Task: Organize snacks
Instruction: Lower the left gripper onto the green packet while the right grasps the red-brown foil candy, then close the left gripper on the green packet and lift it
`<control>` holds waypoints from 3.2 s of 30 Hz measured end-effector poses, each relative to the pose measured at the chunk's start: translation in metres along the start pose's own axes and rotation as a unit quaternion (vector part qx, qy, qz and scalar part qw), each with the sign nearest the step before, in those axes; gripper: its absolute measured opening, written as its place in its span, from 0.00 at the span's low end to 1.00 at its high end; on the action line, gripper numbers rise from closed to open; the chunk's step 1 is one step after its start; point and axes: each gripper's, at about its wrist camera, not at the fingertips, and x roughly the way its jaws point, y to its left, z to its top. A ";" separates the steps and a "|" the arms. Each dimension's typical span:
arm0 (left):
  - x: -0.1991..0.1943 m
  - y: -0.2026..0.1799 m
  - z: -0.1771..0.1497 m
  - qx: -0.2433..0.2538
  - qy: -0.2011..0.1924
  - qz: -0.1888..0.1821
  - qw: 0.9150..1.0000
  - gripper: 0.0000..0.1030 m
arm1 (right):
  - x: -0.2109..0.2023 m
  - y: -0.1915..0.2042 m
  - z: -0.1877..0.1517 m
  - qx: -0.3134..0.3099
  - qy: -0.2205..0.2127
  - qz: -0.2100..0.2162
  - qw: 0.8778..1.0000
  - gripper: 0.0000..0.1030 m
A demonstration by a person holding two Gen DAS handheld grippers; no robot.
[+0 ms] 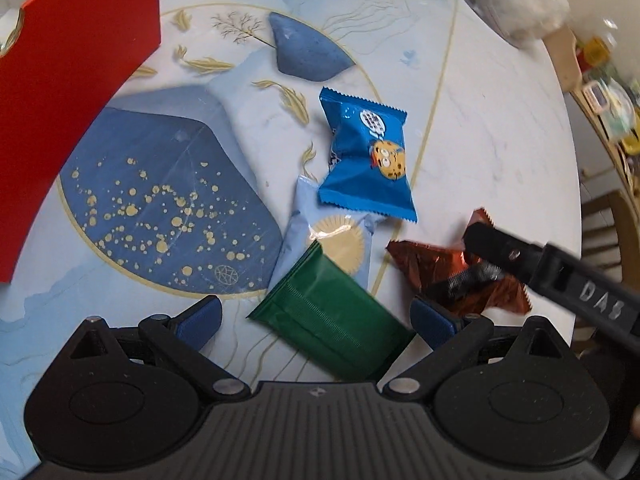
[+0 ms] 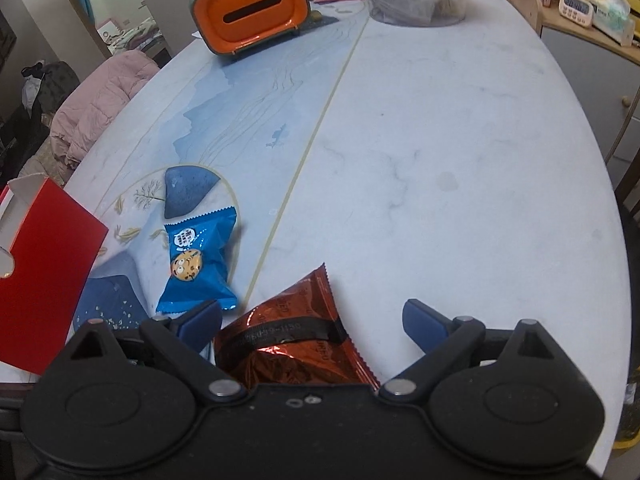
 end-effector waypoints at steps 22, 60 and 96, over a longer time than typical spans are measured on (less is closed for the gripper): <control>-0.008 -0.005 -0.008 0.039 -0.008 0.055 0.998 0.50 | -0.011 -0.003 -0.023 0.045 -0.019 0.044 0.998 0.45; -0.005 -0.049 -0.059 0.368 0.048 0.026 0.928 0.75 | -0.094 -0.047 -0.149 0.160 -0.056 0.068 0.983 0.36; -0.028 0.017 -0.033 0.221 0.034 -0.033 0.974 0.62 | -0.102 -0.034 -0.152 0.157 -0.066 0.066 0.983 0.36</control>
